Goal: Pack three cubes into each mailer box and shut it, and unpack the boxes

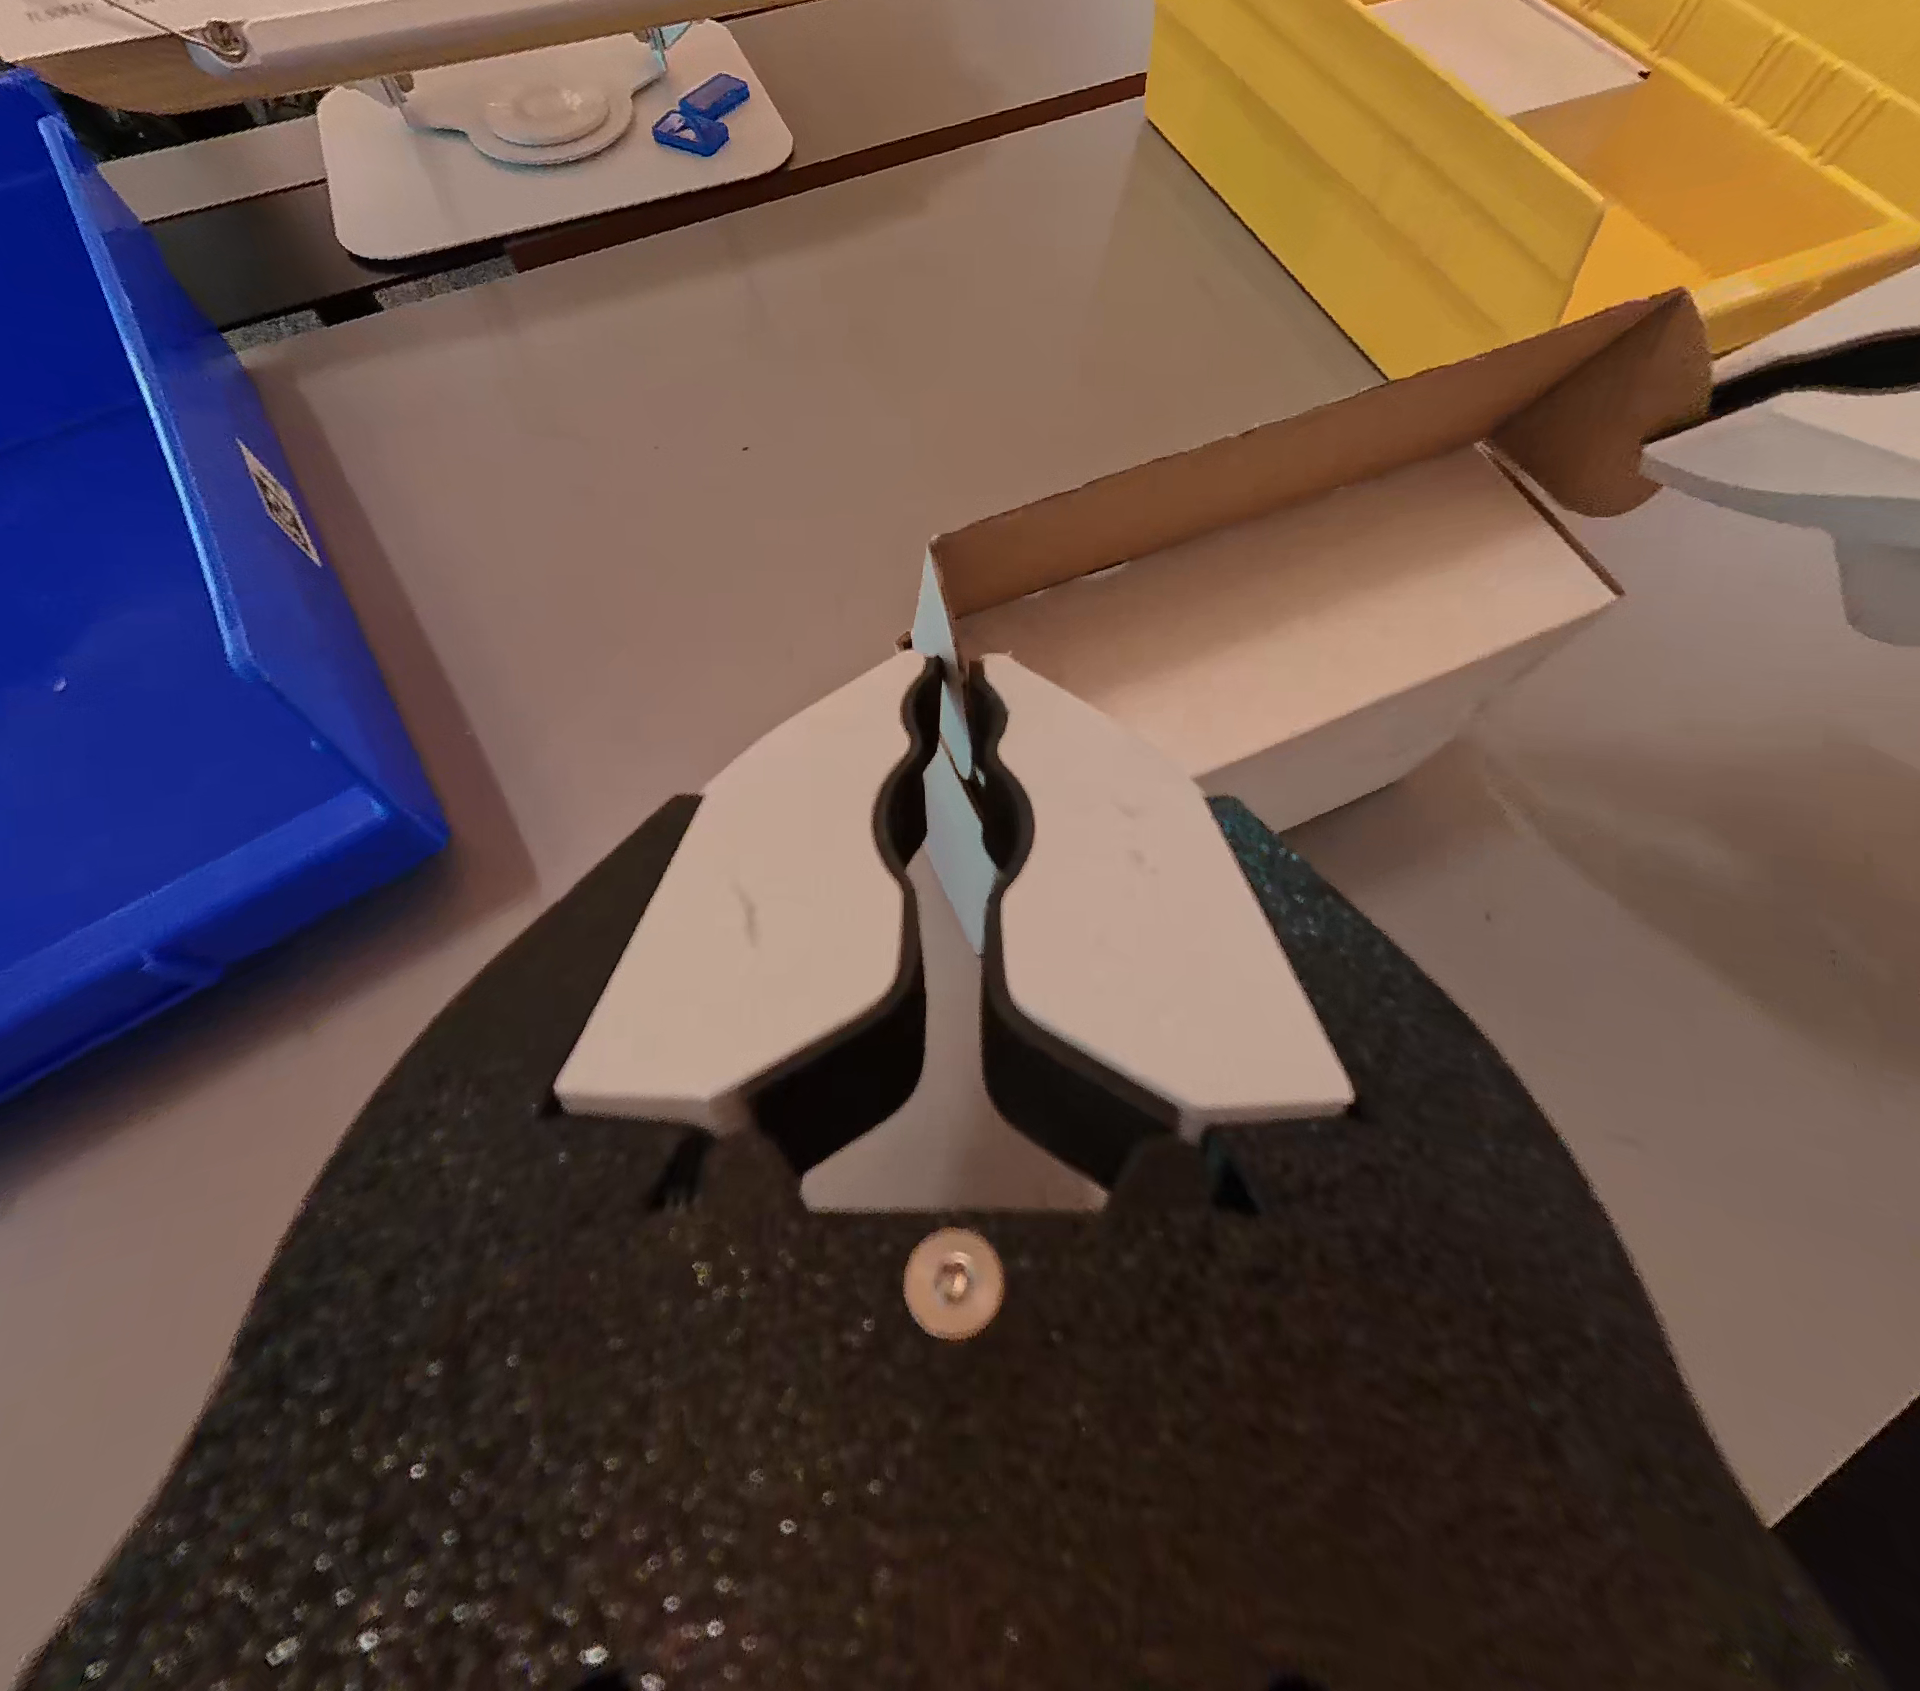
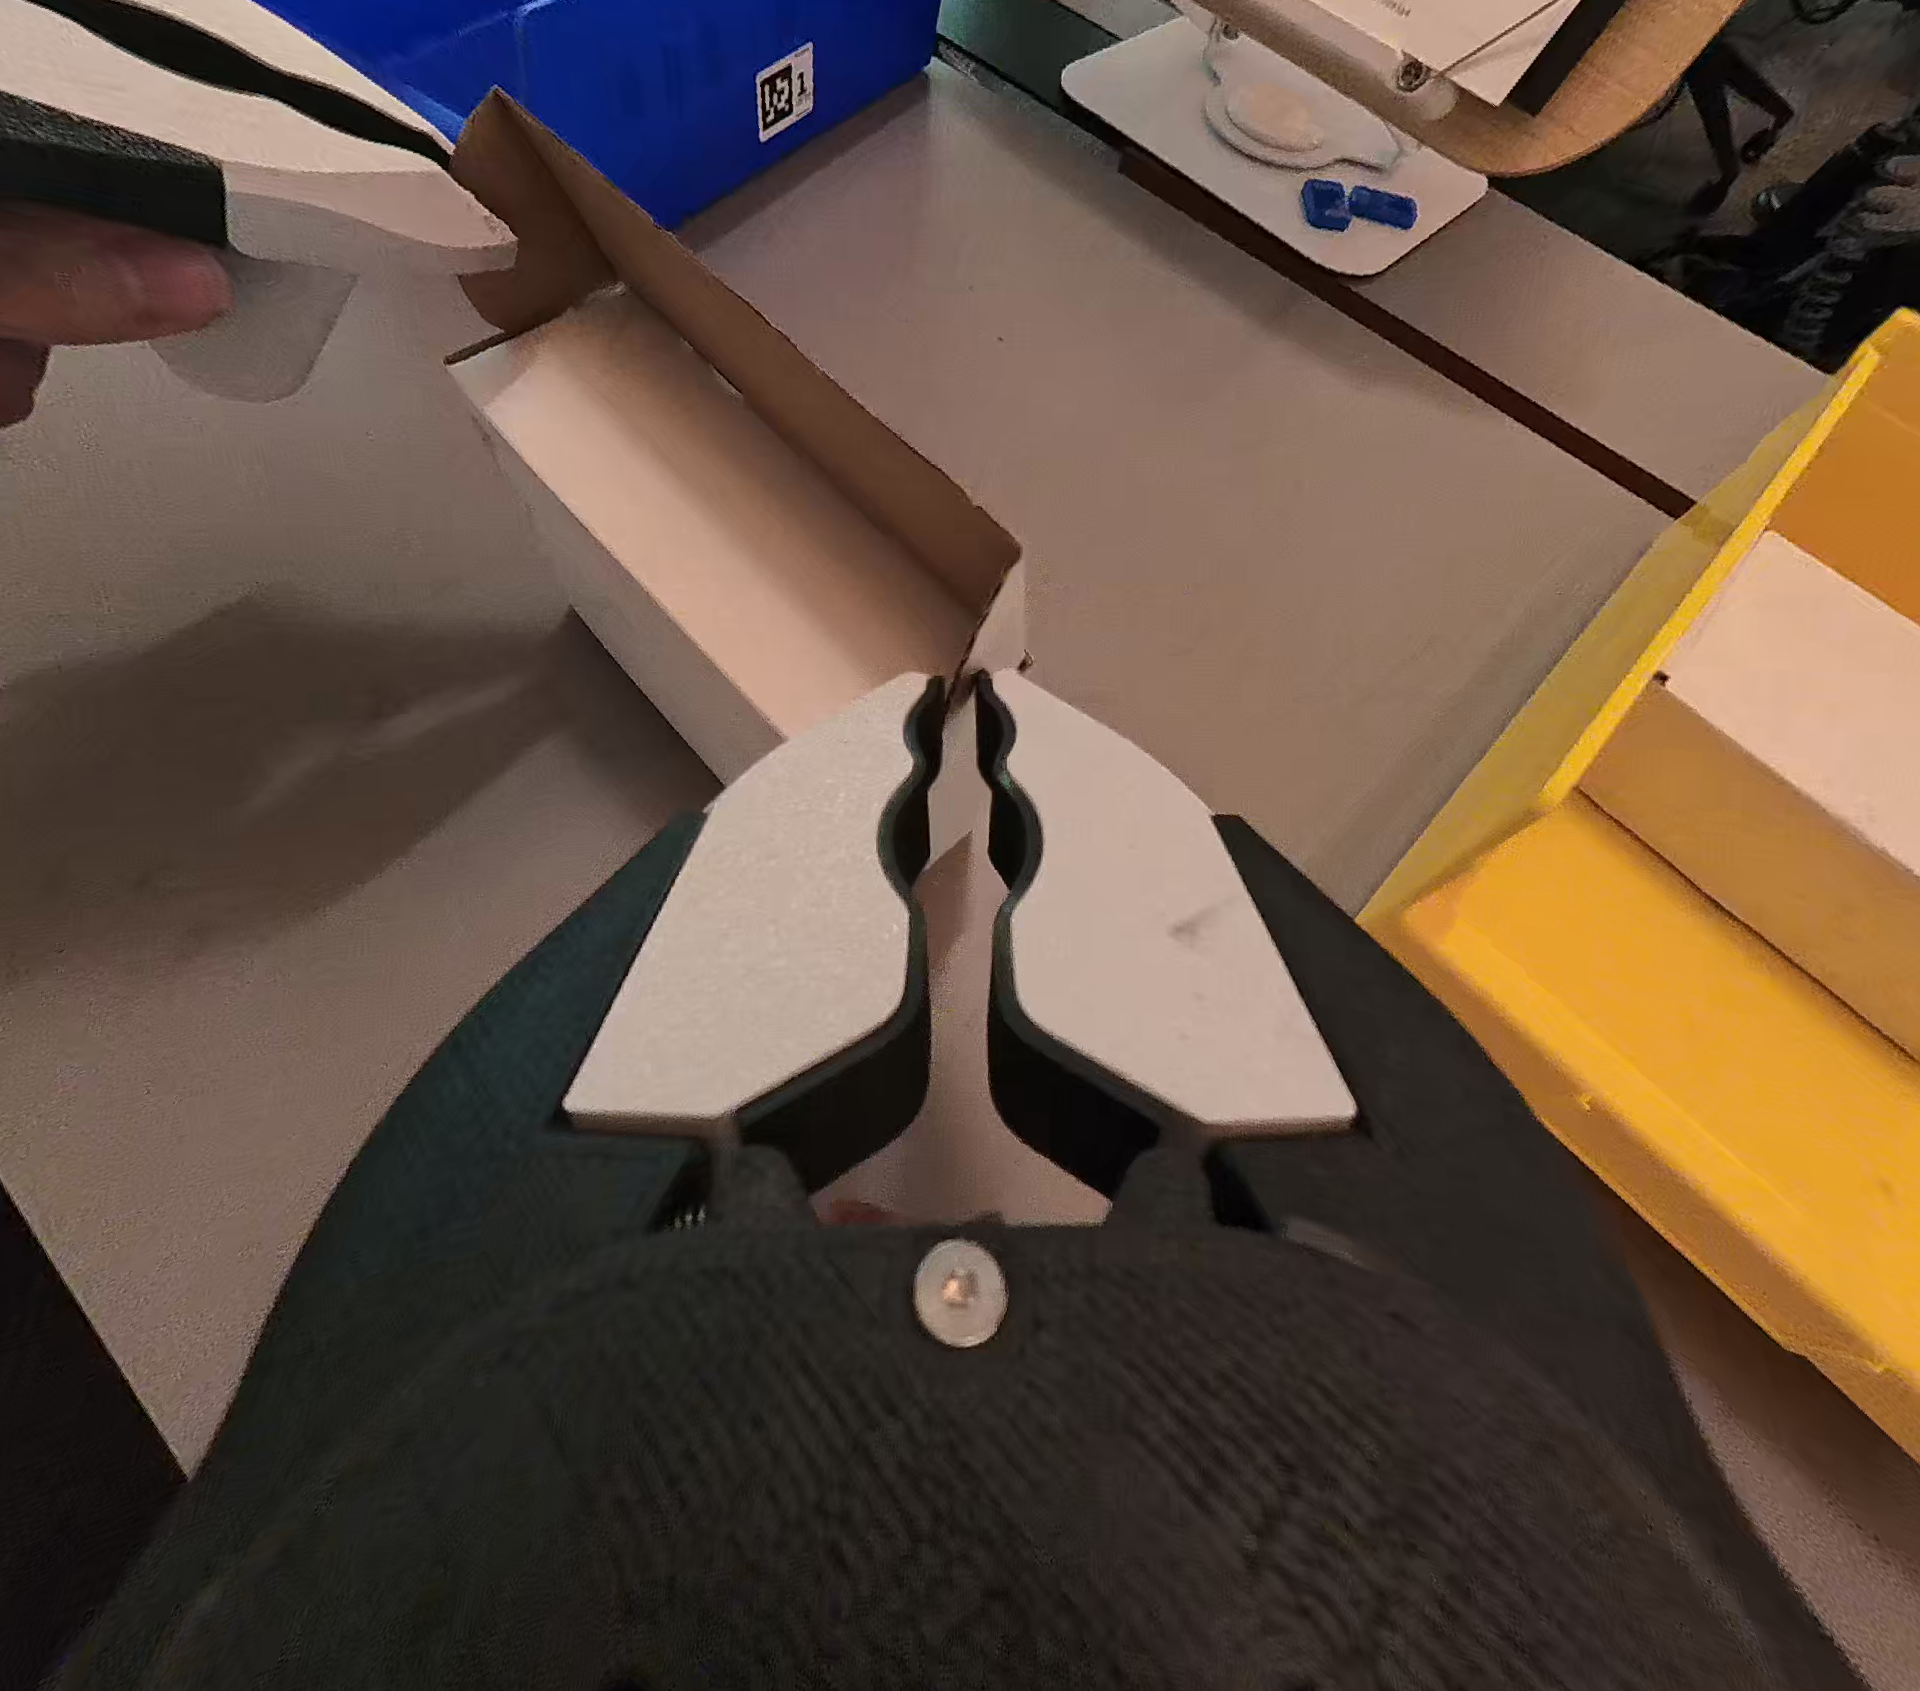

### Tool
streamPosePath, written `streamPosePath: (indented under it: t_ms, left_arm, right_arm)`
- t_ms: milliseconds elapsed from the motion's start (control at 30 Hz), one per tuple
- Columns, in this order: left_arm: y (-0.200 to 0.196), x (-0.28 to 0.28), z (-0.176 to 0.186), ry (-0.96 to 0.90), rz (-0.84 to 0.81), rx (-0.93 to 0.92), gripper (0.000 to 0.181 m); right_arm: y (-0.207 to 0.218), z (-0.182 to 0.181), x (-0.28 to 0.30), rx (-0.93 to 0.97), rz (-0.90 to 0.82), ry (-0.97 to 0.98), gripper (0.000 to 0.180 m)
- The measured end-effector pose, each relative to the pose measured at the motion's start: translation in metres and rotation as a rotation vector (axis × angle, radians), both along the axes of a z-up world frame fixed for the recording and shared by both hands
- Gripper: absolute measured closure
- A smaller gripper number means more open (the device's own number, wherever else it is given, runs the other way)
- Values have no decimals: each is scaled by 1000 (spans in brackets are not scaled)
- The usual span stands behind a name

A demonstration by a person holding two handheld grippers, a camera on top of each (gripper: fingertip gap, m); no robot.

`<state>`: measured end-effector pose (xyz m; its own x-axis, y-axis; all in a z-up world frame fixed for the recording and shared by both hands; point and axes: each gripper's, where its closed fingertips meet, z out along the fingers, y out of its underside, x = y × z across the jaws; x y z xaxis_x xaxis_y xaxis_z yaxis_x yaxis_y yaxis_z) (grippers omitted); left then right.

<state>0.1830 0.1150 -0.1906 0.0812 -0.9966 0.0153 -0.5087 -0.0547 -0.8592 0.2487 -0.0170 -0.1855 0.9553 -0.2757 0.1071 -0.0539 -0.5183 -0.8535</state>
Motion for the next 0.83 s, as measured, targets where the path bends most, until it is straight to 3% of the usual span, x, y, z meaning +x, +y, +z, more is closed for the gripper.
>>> streamPosePath:
  t_ms: [33,400,833]
  left_arm:
    - [0,0,0,1,3,2,176]
    - [-3,-3,0,-14,31,-68,175]
    - [1,-5,0,-1,37,-27,175]
  right_arm:
    - [-1,0,0,11,7,16,175]
    - [5,0,-2,61,1,89,174]
    - [12,6,3,119,-40,57,175]
